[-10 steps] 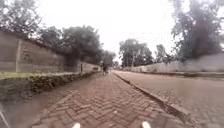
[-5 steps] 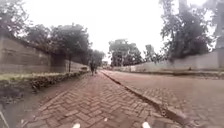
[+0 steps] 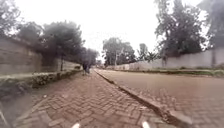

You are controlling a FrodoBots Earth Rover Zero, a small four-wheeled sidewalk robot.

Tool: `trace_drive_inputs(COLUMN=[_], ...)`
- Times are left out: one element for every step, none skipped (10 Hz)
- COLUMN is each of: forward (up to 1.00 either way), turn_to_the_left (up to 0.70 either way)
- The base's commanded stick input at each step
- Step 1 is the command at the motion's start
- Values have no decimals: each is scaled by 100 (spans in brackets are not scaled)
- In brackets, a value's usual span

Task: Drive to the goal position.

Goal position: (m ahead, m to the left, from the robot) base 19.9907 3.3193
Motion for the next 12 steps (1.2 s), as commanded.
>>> trace_drive_inputs(forward=[50,50,50,50,50,50,50,50,50,50,50,50], turn_to_the_left=[7,28,38,50,50,0,6,11,14,15,10,17])
